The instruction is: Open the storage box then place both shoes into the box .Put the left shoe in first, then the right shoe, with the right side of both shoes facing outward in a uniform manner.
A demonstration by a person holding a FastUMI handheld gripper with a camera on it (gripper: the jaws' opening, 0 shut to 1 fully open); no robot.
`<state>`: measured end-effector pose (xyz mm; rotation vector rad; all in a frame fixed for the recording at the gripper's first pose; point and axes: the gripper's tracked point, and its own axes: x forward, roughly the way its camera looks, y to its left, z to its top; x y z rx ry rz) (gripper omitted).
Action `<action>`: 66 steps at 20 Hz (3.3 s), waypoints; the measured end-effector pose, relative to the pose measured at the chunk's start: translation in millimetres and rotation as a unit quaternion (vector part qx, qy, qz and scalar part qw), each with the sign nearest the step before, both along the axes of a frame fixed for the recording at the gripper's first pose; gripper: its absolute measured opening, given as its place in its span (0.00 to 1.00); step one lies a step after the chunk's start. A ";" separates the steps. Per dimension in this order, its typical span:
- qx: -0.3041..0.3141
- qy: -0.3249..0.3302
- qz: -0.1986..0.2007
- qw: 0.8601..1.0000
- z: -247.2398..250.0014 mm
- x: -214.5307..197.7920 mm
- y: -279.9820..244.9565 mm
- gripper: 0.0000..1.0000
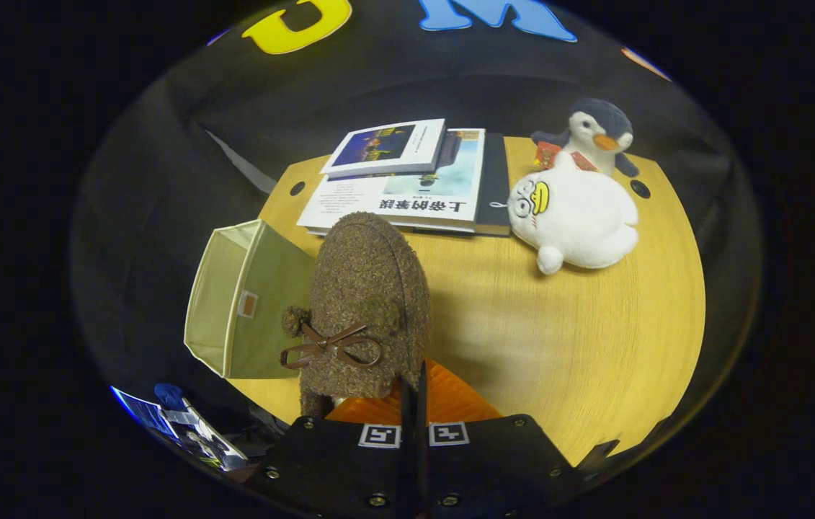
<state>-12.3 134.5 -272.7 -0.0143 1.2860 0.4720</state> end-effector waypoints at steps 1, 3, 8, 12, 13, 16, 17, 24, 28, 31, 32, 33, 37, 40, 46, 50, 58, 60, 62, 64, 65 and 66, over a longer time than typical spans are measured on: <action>0.002 -0.003 0.009 1.000 4.6 1.0 11.7 0.00; 0.004 -0.008 0.032 0.999 12.8 4.2 34.0 0.00; 0.016 -0.011 0.079 0.997 25.6 9.6 95.6 0.00; 0.016 -0.009 0.116 0.993 27.5 10.7 145.0 0.00; 0.020 -0.007 0.125 0.992 27.1 6.8 156.1 0.00; 0.031 0.000 0.147 0.989 28.9 2.6 189.7 0.00; 0.031 -0.004 0.155 0.987 27.0 3.4 199.6 0.00; 0.025 -0.010 0.179 0.983 17.7 1.4 255.0 0.00; 0.021 -0.003 0.185 0.983 12.3 -10.3 281.7 0.00; 0.023 0.003 0.197 0.980 8.6 -20.4 297.3 0.00; 0.022 0.004 0.200 0.980 7.5 -22.8 301.3 0.00; 0.020 0.005 0.203 0.979 5.9 -26.4 304.5 0.00; 0.014 0.012 0.210 0.978 -1.1 -34.5 313.8 0.00; 0.008 0.006 0.215 0.976 -2.7 -33.6 316.2 0.01; 0.036 -0.024 0.207 0.977 12.8 -24.9 319.4 0.81; 0.054 -0.057 0.199 0.977 34.2 -13.4 311.2 0.97; 0.151 -0.184 0.133 0.962 119.8 17.9 265.5 0.97; 0.166 -0.227 0.103 0.954 140.5 30.0 237.2 0.97; 0.162 -0.280 0.073 0.943 161.7 44.4 202.6 0.97; 0.156 -0.328 0.034 0.931 182.9 59.8 164.1 0.97; 0.161 -0.345 0.016 0.924 190.9 63.4 151.3 0.97; 0.163 -0.361 -0.004 0.918 197.5 67.8 136.5 0.97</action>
